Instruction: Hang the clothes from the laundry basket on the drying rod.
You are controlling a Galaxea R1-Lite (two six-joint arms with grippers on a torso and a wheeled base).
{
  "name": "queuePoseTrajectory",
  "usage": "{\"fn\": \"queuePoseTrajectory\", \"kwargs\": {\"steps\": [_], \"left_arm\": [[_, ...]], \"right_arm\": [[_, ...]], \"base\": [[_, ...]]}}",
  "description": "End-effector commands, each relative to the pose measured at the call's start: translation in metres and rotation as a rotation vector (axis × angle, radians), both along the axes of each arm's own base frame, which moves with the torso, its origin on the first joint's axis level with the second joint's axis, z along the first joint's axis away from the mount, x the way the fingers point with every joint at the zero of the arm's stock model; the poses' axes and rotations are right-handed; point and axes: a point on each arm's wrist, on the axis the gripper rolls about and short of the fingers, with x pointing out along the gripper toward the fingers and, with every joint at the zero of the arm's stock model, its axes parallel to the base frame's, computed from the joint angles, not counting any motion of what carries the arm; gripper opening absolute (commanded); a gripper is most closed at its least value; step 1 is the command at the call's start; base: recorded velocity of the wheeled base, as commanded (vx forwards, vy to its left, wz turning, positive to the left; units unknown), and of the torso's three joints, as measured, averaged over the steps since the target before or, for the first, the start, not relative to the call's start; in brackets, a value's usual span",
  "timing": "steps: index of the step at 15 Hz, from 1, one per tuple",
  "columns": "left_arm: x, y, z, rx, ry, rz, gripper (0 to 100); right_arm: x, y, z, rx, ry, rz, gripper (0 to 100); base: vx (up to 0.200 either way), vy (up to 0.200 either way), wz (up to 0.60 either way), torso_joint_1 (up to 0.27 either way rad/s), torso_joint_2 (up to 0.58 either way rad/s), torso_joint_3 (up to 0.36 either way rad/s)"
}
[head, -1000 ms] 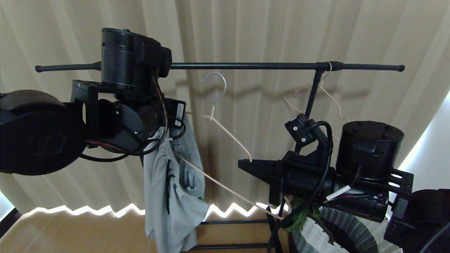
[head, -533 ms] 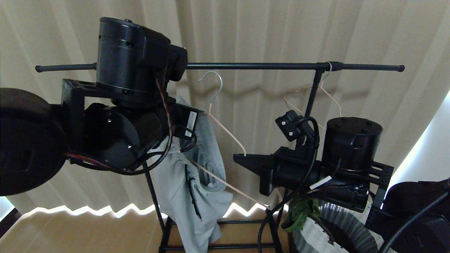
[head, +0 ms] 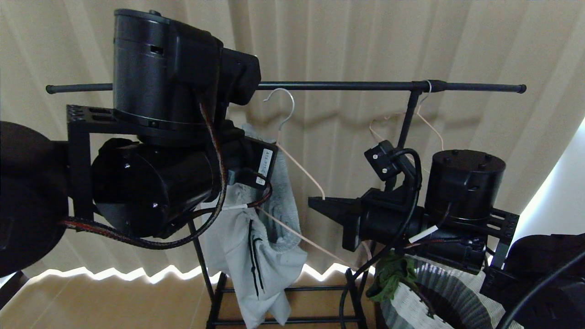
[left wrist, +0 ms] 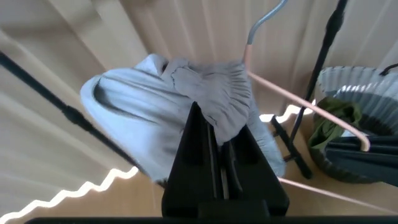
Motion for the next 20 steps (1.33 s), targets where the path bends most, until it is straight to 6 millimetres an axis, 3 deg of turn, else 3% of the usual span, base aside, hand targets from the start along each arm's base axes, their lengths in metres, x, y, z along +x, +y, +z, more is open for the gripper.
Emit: {"fn": "queuePoseTrajectory", "kwargs": {"steps": [1, 2, 3, 9, 13, 18, 20], "left_arm": [[-0.002, 0.001, -0.002, -0.003, -0.004, -0.008, 0], [-0.002, 0.001, -0.003, -0.007, -0.010, -0.008, 0], [-0.002, 0.002, -0.004, -0.008, -0.012, -0.008, 100], [-0.017, 0.018, 0.000, -0.023, -0.027, -0.010, 100], [-0.028, 0.032, 0.000, -0.047, -0.071, -0.080, 100], [-0.004, 0.092, -0.011, 0.107, -0.268, -0.303, 100], [0.002, 0.104, -0.016, 0.171, -0.295, -0.328, 100]], "right_arm": [[-0.003, -0.003, 0.007, 0.013, -0.016, 0.001, 0], [-0.005, -0.004, 0.009, 0.018, -0.022, 0.001, 0], [-0.006, -0.005, 0.011, 0.021, -0.025, 0.001, 0], [-0.008, -0.012, 0.021, 0.039, -0.053, -0.016, 0], [-0.009, -0.037, 0.032, 0.041, -0.086, -0.070, 0], [-0.034, -0.061, 0.053, 0.023, -0.076, -0.016, 0], [-0.043, -0.065, 0.052, -0.036, -0.064, 0.041, 0]], "base": [[0.000, 0.000, 0.00, 0.000, 0.00, 0.000], [0.000, 0.000, 0.00, 0.000, 0.00, 0.000], [0.000, 0.000, 0.00, 0.000, 0.00, 0.000], [0.000, 0.000, 0.00, 0.000, 0.00, 0.000], [0.000, 0.000, 0.00, 0.000, 0.00, 0.000], [0.000, 0.000, 0.00, 0.000, 0.00, 0.000], [0.000, 0.000, 0.00, 0.000, 0.00, 0.000]]}}
